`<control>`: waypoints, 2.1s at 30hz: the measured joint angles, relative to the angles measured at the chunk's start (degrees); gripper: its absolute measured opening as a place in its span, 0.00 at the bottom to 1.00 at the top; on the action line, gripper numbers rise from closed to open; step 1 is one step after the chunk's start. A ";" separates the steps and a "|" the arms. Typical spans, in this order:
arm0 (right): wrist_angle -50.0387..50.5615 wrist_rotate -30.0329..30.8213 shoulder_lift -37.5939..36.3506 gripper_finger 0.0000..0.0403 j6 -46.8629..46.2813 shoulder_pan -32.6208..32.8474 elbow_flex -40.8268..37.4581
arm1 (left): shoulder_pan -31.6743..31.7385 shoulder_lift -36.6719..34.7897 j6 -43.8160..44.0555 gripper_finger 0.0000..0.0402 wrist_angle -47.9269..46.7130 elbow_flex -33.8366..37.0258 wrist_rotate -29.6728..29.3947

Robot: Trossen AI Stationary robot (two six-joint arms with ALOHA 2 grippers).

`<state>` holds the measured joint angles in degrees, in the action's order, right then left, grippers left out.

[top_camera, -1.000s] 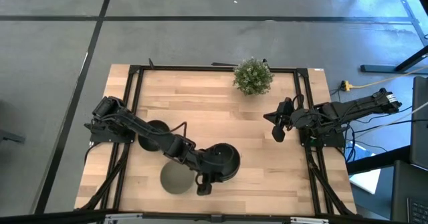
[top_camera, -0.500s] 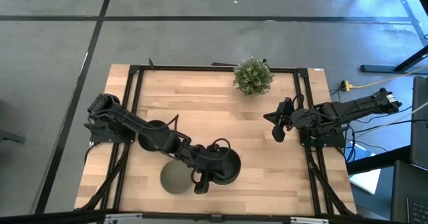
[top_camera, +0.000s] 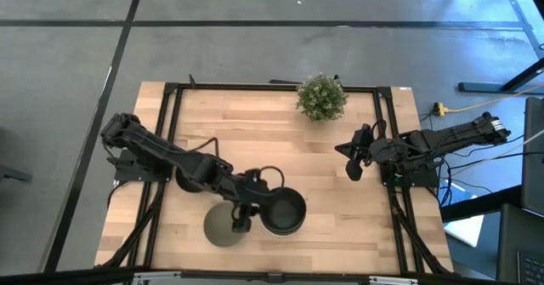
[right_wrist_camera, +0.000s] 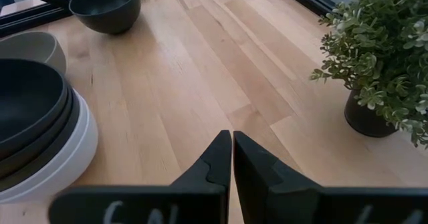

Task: Nest bowls inside each other
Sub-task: Stack the black bowl on top of the black bowl

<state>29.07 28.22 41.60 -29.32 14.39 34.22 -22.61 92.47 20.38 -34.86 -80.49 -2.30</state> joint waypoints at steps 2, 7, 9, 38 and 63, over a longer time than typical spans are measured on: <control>-0.01 0.01 0.00 0.05 0.00 0.00 0.00 | 0.02 -1.84 -1.32 0.22 -1.55 0.00 -1.26; 0.01 0.05 0.00 0.05 1.07 0.00 0.00 | 0.14 -6.12 -2.87 0.22 -6.05 0.00 -2.93; -0.01 0.09 0.00 0.05 1.35 -0.04 0.00 | 0.38 -7.58 -2.61 0.23 -9.35 0.00 -4.15; -0.01 2.23 0.00 0.05 1.14 -0.04 0.00 | 1.51 -10.90 10.64 0.45 -45.96 0.58 -16.73; 0.05 2.28 0.02 0.05 1.31 -0.04 0.00 | -7.91 -31.32 11.89 0.45 -15.42 37.11 -9.36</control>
<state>29.12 30.50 41.63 -28.01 14.35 34.22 -30.52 61.14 32.27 -50.28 -43.38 -11.66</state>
